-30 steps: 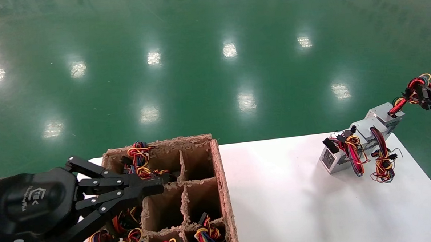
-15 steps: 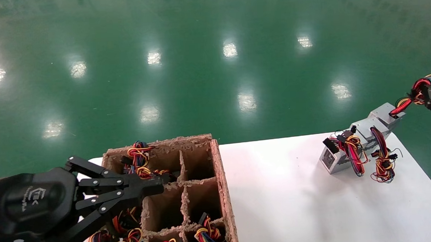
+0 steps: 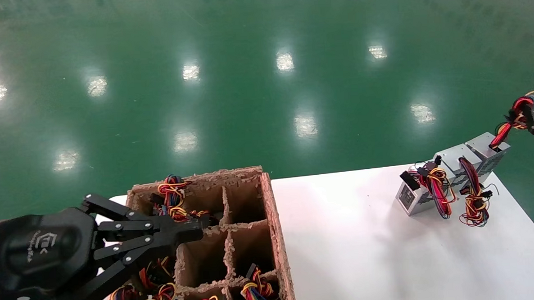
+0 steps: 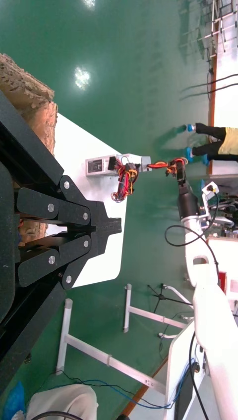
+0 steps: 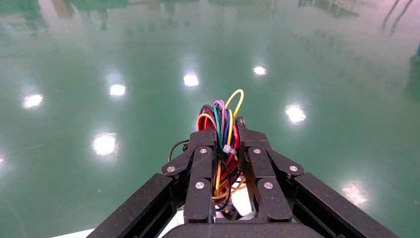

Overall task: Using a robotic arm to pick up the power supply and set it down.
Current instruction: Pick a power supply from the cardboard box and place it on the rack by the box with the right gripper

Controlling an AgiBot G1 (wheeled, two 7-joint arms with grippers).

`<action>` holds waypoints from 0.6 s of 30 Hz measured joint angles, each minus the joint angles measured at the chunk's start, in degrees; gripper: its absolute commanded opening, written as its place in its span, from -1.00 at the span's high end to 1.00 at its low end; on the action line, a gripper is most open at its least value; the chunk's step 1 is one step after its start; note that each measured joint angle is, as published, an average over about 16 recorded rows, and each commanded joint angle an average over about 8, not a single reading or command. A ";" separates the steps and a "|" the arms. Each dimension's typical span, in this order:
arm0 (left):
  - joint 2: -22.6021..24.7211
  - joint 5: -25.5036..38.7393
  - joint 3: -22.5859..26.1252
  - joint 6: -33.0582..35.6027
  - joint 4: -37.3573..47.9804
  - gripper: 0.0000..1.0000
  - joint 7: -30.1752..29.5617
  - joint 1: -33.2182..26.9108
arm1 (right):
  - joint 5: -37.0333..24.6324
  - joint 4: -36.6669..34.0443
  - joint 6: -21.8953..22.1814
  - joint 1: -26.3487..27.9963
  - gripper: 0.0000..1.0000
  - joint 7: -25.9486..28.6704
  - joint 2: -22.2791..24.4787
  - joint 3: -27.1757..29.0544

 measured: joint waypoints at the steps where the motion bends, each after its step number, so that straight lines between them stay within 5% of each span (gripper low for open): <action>1: 0.00 0.00 0.00 0.00 0.00 1.00 0.00 0.00 | -0.02 -0.02 -0.06 0.01 1.00 0.00 -0.09 -0.02; 18: 0.00 0.00 0.00 0.00 0.00 1.00 0.00 0.00 | 0.34 3.47 0.86 -2.31 1.00 1.88 -1.23 0.05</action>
